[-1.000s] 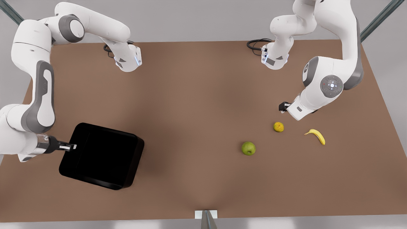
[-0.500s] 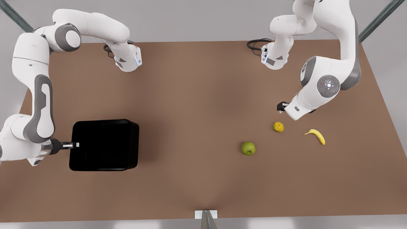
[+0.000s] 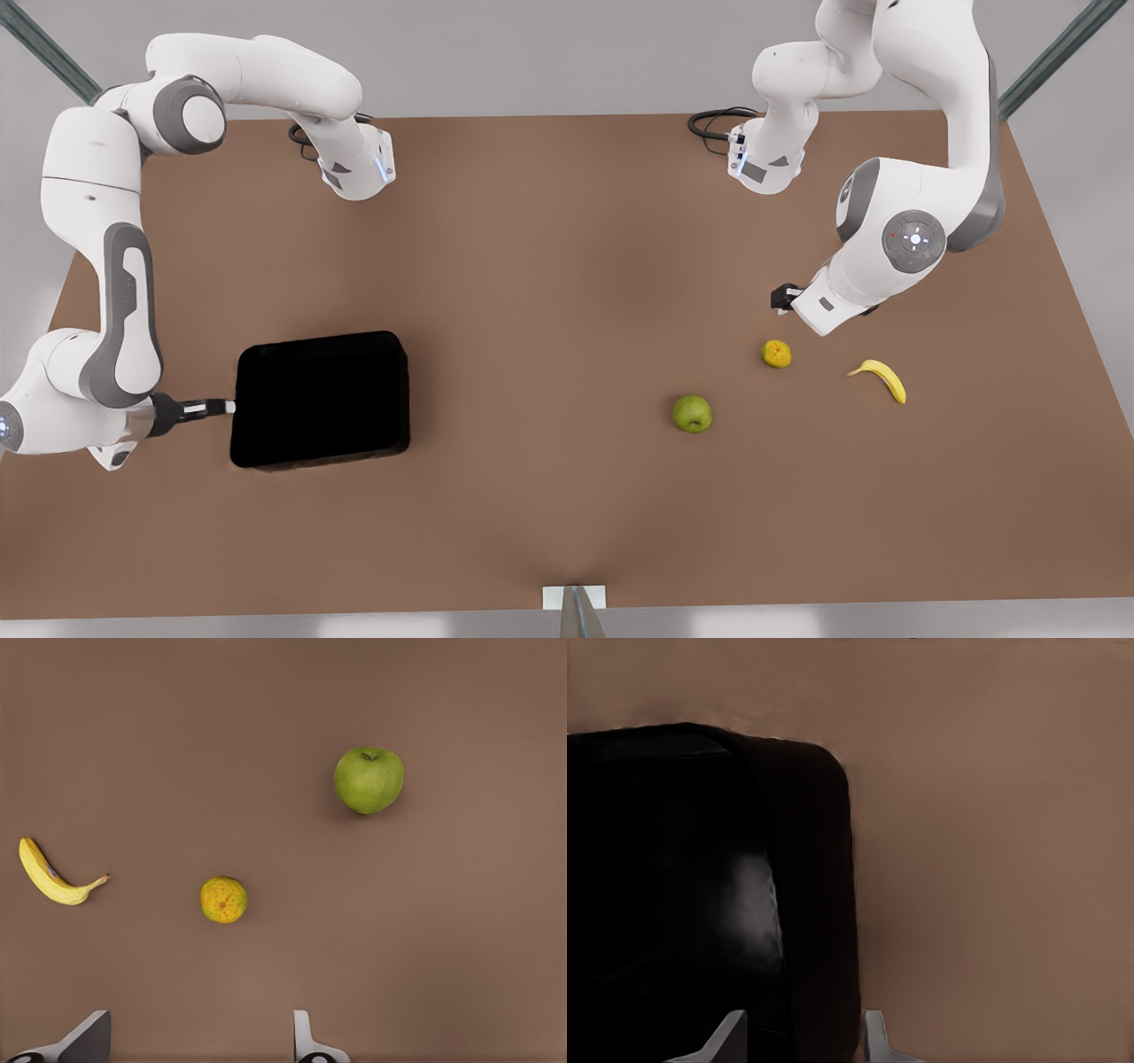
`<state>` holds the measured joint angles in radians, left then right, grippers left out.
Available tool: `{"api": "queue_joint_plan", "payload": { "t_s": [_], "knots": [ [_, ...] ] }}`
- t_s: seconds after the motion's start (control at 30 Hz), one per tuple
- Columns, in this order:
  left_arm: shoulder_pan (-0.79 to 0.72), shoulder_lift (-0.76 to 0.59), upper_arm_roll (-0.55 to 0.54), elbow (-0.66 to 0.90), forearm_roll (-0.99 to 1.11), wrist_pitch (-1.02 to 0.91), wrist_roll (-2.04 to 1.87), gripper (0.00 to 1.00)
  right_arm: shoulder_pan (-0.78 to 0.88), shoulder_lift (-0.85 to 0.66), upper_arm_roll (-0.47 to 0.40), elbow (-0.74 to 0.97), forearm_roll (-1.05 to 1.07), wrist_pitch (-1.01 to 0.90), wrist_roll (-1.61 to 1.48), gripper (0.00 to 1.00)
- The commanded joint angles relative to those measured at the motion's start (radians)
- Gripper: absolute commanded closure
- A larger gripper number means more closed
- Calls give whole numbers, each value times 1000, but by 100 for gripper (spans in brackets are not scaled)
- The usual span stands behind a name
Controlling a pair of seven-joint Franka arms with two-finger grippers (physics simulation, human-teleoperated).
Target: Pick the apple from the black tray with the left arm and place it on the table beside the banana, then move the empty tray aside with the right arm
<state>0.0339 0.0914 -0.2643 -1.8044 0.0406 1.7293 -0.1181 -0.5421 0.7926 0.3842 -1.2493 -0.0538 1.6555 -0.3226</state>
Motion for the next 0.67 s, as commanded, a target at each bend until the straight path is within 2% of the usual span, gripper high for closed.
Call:
{"api": "queue_joint_plan", "payload": {
  "t_s": [0.0,0.1,0.17,0.23,0.3,0.33,0.37,0.57,0.63],
  "knots": [
    [0,-1,-1,0,1,0,-3,0,4,-18,4,2,2,-5,-49,0],
    [0,1,-1,2,1,0,-3,0,5,-171,100,4,8,-143,144,0],
    [0,1,-1,2,1,0,-3,0,8,-311,195,19,0,-244,324,0],
    [0,8,-1,16,1,-2,-5,0,73,-388,214,16,0,-255,477,0],
    [0,8,-1,16,1,-2,-3,0,194,-377,207,64,-98,-224,589,0],
    [0,8,-1,16,1,-2,-3,0,569,-426,-213,64,-141,-197,528,0],
    [0,8,-1,16,1,-2,-3,0,697,-452,-435,53,21,-168,409,0],
    [0,8,-3,30,-1,-2,9,0,688,-455,-461,47,68,-168,402,0],
    [1,36,2,91,-10,-16,-8,0,688,-447,-461,48,65,-163,401,0]
  ]
}}
